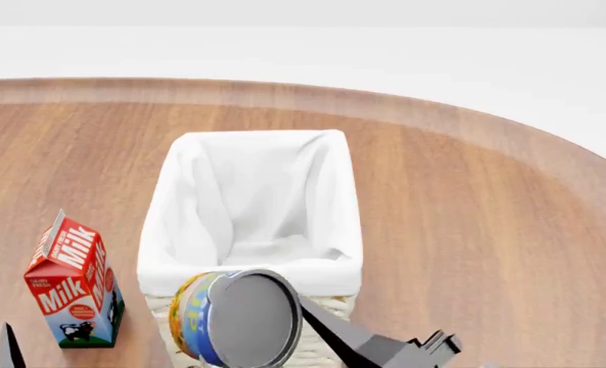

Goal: Pick up the alphabet soup, and put it in the basket.

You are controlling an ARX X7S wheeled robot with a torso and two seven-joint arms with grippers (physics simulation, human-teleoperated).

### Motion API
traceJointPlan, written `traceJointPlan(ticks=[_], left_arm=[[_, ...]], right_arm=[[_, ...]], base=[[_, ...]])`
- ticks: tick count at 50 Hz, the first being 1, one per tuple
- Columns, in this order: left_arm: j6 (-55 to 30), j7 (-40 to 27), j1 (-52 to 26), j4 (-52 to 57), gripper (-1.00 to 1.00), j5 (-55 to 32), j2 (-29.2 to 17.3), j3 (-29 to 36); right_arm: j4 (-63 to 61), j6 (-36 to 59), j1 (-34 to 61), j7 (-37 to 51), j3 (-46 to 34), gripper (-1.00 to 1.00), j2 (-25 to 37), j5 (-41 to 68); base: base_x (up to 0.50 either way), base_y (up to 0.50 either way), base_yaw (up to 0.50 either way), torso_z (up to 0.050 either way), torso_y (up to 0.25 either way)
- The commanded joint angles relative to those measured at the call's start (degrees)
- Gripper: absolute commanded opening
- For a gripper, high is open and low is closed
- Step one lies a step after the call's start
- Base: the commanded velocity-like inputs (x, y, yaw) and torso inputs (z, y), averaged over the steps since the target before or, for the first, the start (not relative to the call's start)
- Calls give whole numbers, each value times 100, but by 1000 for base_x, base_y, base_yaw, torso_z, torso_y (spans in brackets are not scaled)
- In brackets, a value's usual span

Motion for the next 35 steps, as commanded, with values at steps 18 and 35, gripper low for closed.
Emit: traceJointPlan(ticks=[18,35], left_arm=[[-42,-46,0,64,100,-16,-33,21],[-37,-35,-44,6,100,-8,-26,62]], right_arm=[[-321,1294,654,1017,270,-100,-115,43],[-394,2772,1531,1438,164,-100,-181,639]], base=[[0,0,0,0,1],[0,0,0,1,1]])
